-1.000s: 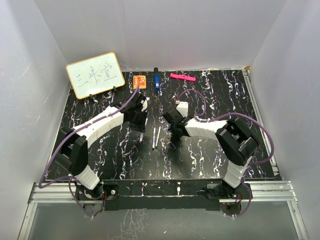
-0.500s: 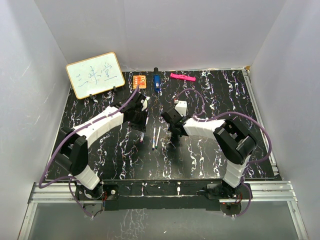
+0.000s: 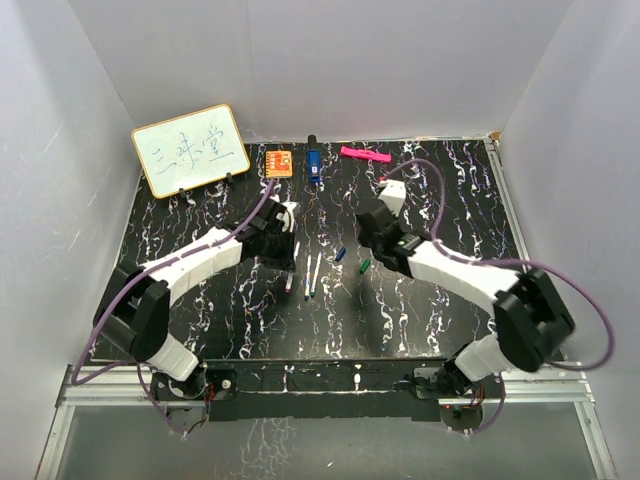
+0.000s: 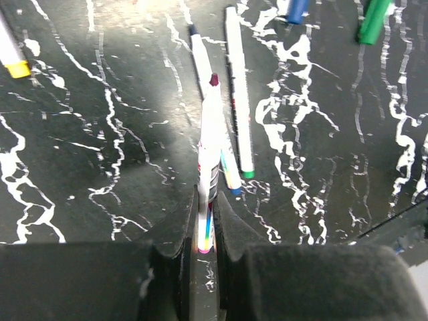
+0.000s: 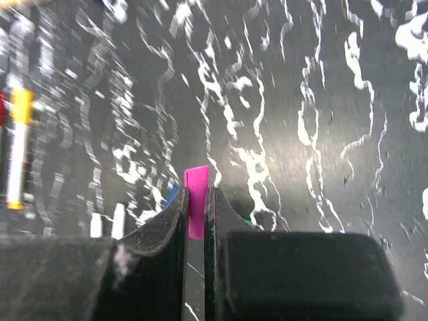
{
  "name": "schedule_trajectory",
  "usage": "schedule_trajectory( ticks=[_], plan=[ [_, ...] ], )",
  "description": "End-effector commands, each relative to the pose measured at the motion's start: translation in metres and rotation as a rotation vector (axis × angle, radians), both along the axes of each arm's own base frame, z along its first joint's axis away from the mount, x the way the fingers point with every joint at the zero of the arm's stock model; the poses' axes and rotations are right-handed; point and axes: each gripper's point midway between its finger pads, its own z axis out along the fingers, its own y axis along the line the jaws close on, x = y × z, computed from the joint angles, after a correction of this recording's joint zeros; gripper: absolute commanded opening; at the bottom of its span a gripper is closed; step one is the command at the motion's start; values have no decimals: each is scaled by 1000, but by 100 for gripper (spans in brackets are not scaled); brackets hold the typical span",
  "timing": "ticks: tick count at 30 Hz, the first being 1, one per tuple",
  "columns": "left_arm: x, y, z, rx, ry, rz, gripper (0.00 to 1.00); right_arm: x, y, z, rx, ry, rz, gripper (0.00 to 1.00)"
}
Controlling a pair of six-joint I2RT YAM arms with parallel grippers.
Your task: Insert the pens into the pen caps
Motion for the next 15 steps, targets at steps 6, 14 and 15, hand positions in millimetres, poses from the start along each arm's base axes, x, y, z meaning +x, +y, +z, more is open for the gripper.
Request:
schedule_trajectory(
  ticks=[6,14,15],
  plan=[
    [-7,-69,53,-287,-232,-117,0,0,20,130,320,-530,206,0],
    [-25,-120,87,-571,-330,-260,0,-35,27,166,455,-745,371,0],
    [-25,-123,90,-595,-339,-267,0,-37,28,168,463,-753,384,0]
  ],
)
